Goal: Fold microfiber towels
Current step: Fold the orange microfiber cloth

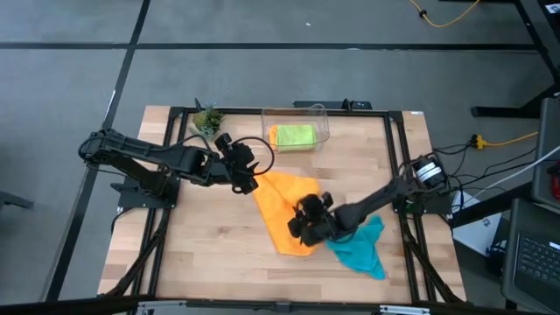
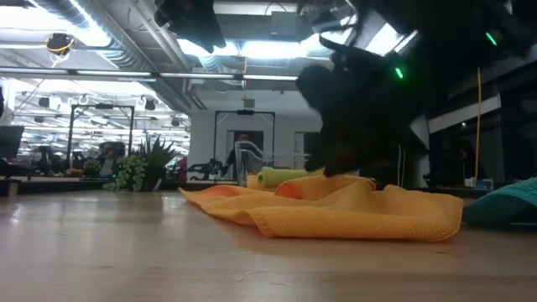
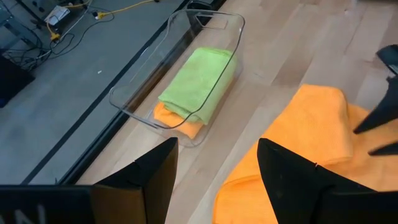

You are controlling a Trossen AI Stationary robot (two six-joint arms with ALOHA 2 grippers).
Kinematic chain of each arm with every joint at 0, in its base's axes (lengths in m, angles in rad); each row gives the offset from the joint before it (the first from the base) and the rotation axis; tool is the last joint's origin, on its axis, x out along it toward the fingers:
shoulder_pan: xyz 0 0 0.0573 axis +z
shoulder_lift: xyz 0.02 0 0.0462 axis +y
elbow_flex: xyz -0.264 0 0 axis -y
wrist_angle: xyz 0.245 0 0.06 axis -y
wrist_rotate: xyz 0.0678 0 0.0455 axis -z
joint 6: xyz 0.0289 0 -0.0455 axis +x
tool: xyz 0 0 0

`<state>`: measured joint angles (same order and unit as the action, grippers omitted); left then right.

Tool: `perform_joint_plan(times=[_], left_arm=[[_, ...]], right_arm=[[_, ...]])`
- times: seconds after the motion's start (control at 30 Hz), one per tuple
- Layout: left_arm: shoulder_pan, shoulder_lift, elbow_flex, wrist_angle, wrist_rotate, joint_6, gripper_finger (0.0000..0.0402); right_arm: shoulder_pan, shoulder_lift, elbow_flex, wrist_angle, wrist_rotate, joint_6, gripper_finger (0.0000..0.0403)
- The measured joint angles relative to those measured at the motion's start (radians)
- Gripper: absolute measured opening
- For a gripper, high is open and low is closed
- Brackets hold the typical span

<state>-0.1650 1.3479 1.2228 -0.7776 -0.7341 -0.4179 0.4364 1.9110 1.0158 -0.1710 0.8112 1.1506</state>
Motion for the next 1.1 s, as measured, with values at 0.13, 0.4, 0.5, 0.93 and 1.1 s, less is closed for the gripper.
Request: perform_joint_plan(times=[0.13, 0.4, 0.5, 0.93, 1.1], left_arm=[[0.000, 0.000, -0.004, 0.008, 0.000, -0.001, 0.0213], [0.000, 0.000, -0.058, 0.005, 0.000, -0.049, 0.0213], [0.000, 0.000, -0.082, 0.007, 0.002, -0.048, 0.0213], [0.001, 0.000, -0.092, 0.024, 0.087, -0.044, 0.0213], [-0.002, 0.000, -0.092, 0.024, 0.141, -0.046, 0.0213]], right_arm=[[0.022, 0.098, -0.019, 0.199, 0.079, 0.014, 0.0160], [-0.028, 0.288, 0.067, 0.287, 0.087, -0.163, 0.0160], [-0.048, 0.301, 0.089, 0.312, -0.014, -0.396, 0.0160], [-0.270, 0.276, 0.191, 0.323, -1.098, -1.259, 0.0160], [-0.401, 0.274, 0.270, 0.142, -1.122, -1.249, 0.0160]])
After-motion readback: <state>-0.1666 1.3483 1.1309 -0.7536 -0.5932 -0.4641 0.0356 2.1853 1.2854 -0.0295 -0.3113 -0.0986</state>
